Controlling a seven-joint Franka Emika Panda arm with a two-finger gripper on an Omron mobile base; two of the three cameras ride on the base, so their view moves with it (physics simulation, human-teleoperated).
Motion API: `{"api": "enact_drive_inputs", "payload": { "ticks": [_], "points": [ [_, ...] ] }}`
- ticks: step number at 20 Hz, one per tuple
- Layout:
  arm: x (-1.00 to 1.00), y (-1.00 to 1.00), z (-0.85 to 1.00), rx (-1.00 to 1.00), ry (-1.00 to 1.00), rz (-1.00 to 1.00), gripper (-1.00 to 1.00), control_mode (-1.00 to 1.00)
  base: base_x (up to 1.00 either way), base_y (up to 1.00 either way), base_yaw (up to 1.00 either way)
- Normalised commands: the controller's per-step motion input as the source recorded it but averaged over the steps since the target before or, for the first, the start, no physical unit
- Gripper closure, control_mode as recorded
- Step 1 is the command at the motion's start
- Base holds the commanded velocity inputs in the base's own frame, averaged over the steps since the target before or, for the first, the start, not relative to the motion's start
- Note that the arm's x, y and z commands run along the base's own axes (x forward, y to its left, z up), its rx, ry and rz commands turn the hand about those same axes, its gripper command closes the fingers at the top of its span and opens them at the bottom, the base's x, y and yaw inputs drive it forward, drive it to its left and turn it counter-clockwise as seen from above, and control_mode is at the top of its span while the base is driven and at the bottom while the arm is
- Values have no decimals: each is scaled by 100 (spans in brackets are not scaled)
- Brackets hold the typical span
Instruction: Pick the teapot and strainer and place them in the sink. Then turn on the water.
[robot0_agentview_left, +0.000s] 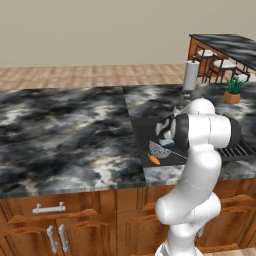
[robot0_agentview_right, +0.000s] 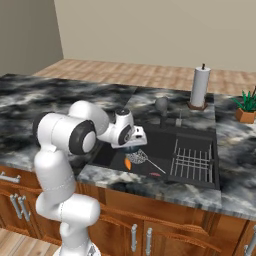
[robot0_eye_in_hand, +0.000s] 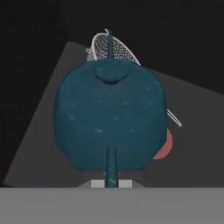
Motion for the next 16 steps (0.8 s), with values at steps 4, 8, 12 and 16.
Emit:
{"api": "enact_drive_inputs", "payload": {
  "ticks": [4, 8, 12, 16],
  "points": [
    [11, -11, -31, 0, 0, 0, 100, -100, 0, 0, 0],
    [3, -12, -33, 0, 0, 0, 100, -100, 0, 0, 0],
    [0, -8, -35, 0, 0, 0, 100, -100, 0, 0, 0],
    [0, -10, -33, 0, 0, 3, 100, -100, 0, 0, 0]
  ]
}}
